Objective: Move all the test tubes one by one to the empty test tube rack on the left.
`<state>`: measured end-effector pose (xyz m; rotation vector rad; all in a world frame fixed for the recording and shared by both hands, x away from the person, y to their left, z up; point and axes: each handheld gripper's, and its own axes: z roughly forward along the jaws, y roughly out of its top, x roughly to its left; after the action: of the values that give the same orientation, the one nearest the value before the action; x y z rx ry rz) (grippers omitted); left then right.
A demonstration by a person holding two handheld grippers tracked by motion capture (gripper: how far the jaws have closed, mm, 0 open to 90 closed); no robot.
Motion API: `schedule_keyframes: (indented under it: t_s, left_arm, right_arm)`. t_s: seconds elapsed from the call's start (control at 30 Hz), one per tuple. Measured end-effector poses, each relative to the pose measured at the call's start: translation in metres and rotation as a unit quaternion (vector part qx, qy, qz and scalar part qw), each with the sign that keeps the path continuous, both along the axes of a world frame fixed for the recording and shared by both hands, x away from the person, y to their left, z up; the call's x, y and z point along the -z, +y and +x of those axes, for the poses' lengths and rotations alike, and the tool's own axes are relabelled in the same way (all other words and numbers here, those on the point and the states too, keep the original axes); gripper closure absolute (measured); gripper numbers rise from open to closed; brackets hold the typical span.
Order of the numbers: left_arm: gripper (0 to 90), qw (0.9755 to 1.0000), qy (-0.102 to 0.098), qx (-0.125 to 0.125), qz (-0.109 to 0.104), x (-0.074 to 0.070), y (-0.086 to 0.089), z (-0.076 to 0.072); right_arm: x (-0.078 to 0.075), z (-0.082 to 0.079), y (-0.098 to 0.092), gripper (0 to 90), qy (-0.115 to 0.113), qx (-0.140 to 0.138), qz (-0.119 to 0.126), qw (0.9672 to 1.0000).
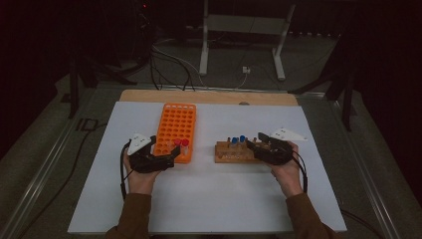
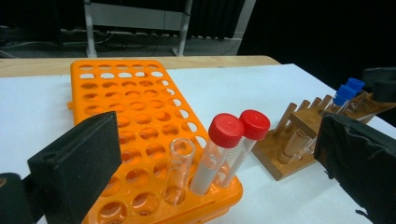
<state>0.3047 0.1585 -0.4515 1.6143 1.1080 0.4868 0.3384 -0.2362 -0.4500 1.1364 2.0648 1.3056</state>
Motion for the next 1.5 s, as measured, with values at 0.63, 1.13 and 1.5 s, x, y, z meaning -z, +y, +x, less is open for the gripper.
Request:
schedule_keyframes:
  t_s: [0.63,1.13,1.5]
  left_arm:
    - [1.4,0.9999,-0.009,-0.004,-0.005,-0.004,-0.002,-0.003]
    - [0.5,0.9999,-0.013,0.004,-0.01,-0.007,-0.005,-0.004]
    - [0.5,0.9997,-0.018,0.009,-0.011,-0.01,-0.008,-0.005]
  right_arm:
    - [0.016,0.001,0.016,75.5,-0.005,-0.007,-0.041,0.9991]
    - [-0.003,-0.005,0.006,76.1,-0.018,0.001,-0.022,0.9996]
    - [-0.037,-0.02,-0.002,76.1,-0.055,0.005,0.012,0.9984]
